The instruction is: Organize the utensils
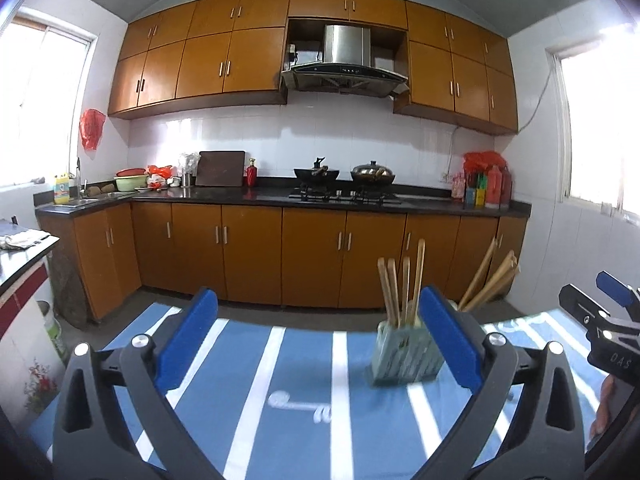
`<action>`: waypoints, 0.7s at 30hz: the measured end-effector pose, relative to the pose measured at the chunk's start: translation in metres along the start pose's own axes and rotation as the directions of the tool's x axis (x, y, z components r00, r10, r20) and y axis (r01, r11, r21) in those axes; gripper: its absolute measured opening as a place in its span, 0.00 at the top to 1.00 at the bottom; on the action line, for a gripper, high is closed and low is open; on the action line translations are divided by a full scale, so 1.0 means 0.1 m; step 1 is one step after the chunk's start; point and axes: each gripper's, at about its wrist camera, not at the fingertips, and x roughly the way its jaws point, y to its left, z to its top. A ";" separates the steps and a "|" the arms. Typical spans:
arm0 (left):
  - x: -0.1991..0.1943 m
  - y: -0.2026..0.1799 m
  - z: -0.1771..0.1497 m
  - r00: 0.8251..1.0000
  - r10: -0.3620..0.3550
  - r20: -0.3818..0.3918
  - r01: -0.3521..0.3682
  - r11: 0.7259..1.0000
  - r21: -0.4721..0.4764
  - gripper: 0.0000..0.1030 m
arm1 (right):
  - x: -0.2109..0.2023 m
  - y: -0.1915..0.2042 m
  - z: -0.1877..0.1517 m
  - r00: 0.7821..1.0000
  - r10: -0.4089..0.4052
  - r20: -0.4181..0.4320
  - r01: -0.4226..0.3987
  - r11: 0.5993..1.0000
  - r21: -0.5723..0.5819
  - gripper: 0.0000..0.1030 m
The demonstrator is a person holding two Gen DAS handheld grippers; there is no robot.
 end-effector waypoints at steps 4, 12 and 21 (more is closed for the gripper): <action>-0.17 -0.06 -0.30 0.999 0.045 -0.005 -0.044 0.997 0.056 0.04 | -0.10 0.05 -0.25 0.999 -0.016 -0.044 0.015 1.000 -0.009 0.02; -0.30 -0.09 -0.68 0.998 0.031 -0.051 -0.027 0.998 0.062 0.04 | -0.25 0.15 -0.68 0.995 -0.021 -0.099 0.020 1.000 -0.011 0.02; -0.26 -0.11 -0.91 0.993 0.002 -0.118 0.004 0.999 0.050 0.04 | -0.29 0.16 -0.86 0.991 0.000 -0.130 0.003 1.000 0.019 0.02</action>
